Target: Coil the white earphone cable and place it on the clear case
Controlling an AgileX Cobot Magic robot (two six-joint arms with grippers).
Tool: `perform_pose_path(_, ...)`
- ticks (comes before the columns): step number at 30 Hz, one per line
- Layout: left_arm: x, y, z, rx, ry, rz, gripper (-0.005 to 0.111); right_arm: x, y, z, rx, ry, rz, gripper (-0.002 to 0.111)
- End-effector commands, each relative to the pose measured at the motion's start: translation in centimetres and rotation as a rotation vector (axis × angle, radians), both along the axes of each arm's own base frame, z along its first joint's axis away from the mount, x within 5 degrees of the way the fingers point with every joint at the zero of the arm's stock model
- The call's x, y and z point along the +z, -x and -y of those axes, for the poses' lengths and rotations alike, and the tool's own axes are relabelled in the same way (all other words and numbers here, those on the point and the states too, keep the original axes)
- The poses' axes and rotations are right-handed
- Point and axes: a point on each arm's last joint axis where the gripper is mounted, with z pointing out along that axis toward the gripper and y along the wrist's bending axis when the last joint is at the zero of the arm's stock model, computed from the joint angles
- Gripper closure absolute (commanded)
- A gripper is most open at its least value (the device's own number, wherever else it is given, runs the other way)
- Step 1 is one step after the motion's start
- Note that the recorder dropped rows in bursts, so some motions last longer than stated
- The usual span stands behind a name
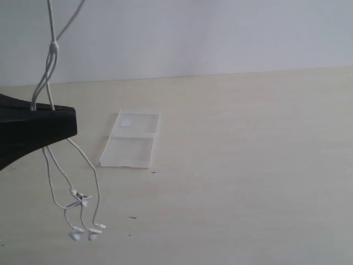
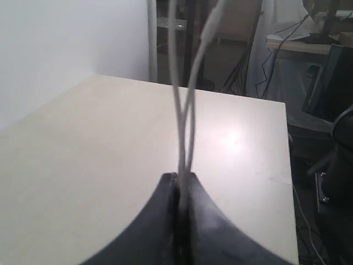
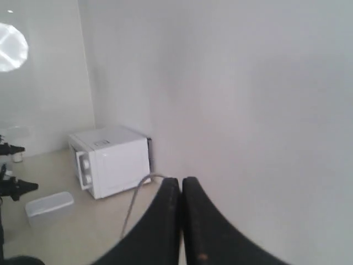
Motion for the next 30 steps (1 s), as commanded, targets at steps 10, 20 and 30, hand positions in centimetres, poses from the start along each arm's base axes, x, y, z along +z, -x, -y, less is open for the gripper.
perform_pose_path(10, 0.7, 0.9, -1.0, 0.047, 0.021, -0.018, 0.107, -2.1, -0.7, 0.9, -0.131, 0.231, -0.111, 0.108)
perform_pose_path(20, 0.7, 1.0, -1.1, 0.047, 0.034, -0.04, 0.107, -8.0, -2.3, 0.5, -0.191, 0.427, -0.239, 0.108)
perform_pose_path(30, 1.5, 0.8, -1.1, 0.055, 0.032, -0.033, 0.107, -17.4, -3.3, 0.0, -0.212, 0.537, -0.367, 0.108)
